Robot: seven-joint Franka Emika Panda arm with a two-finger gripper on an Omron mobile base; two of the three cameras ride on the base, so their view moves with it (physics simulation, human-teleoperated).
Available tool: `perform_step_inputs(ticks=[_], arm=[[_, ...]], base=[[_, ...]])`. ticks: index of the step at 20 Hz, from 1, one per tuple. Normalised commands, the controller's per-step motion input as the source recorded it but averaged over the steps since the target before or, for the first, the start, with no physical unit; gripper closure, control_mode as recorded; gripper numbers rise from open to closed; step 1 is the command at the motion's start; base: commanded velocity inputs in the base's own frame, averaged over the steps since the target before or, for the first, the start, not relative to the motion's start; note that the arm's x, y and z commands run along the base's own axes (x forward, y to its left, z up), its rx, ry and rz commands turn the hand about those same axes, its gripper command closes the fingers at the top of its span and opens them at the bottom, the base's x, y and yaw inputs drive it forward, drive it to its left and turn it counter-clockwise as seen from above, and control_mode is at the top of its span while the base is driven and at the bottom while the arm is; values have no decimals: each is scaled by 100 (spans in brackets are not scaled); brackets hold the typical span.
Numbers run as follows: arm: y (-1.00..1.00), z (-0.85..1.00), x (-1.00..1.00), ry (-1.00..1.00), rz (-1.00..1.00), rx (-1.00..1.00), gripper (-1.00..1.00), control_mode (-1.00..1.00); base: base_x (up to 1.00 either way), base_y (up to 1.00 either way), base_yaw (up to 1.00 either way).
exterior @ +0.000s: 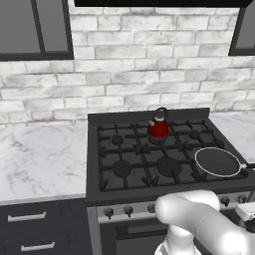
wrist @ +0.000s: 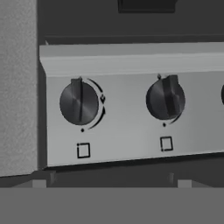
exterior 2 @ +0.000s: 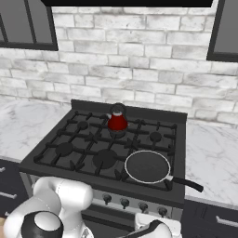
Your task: Pick the pan from the cabinet and place it on the stove. Then turn on the stove burner for the pan.
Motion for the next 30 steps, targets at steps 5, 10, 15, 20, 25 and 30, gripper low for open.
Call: perform_step_inputs(ticks=[5,10,15,20,25,30], arm=[[-10,-26,2,0,0,0,-100,-100],[-1,-23,4,0,0,0,-100,-100],[-4,-16,13,1,0,0,-100,-100],[-10,-18,15,1,0,0,-100,-100],[-16,-17,12,0,0,2,-100,-100],[-11,-9,9,0,0,1,-100,-100]], base=[[0,0,0],[0,0,0],[0,0,0],[0,0,0],[0,0,0],[0,0,0]])
